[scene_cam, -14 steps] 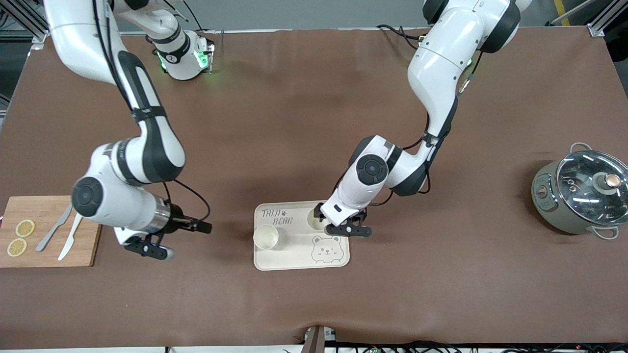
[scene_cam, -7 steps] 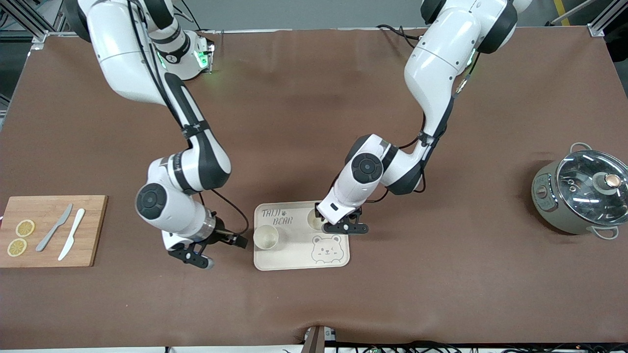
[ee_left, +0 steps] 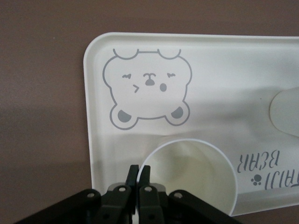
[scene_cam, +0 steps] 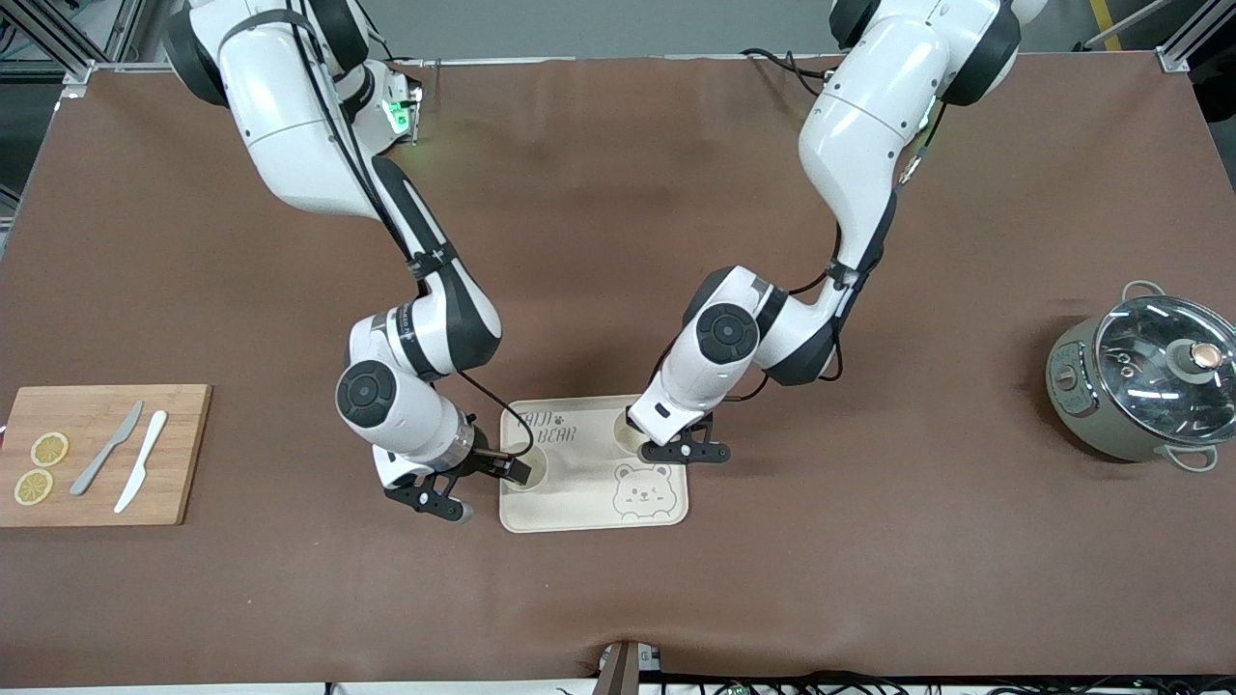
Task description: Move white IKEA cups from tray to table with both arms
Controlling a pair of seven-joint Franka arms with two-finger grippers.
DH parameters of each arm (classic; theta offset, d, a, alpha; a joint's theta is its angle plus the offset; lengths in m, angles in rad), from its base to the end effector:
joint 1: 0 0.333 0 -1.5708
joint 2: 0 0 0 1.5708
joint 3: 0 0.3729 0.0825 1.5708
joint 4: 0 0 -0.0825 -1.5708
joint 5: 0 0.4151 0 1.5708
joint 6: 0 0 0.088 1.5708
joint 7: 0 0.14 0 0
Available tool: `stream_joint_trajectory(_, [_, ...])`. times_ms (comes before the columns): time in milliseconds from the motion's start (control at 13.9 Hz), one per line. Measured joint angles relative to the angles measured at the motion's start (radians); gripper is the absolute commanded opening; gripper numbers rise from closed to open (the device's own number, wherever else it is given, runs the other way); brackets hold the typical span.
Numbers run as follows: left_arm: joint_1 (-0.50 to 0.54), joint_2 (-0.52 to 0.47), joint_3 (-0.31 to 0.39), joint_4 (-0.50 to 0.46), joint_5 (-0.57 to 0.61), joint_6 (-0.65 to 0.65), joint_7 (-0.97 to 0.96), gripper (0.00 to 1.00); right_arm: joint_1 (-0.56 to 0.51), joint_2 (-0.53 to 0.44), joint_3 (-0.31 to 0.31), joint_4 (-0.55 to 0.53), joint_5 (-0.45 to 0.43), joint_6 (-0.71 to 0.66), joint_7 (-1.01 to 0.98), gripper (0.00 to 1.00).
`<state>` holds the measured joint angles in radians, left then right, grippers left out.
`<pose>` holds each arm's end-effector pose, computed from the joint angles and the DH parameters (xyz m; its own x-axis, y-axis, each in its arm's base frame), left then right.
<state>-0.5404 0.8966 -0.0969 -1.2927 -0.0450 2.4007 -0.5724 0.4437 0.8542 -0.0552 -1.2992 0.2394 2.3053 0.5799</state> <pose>0.6906 -0.4863 0.2119 0.9932 0.0214 0.1144 -0.0027 -0.9783 0.2071 0.7653 0.3373 0.2325 0.9488 -0.3142 0.0330 -0.3008 -0.9303 -0.2099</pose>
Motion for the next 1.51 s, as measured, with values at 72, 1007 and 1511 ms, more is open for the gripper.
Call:
stream_joint_trajectory(72, [0.002, -0.002, 0.001, 0.002, 0.000, -0.007, -0.001, 0.00, 0.005, 0.003, 0.000, 0.000, -0.015, 0.005, 0.000, 0.63])
stream_joint_trajectory(1007, [0.261, -0.415, 0.023, -0.248, 0.142, -0.355, 0.256, 0.00, 0.010, 0.013, -0.003, 0.017, -0.102, -0.001, 0.010, 0.00])
stream_joint_trajectory(1511, [0.649, -0.508, -0.231, -0.625, 0.057, -0.031, 0.517, 0.00, -0.103, -0.004, -0.017, 0.163, -0.054, -0.192, -0.055, 0.00])
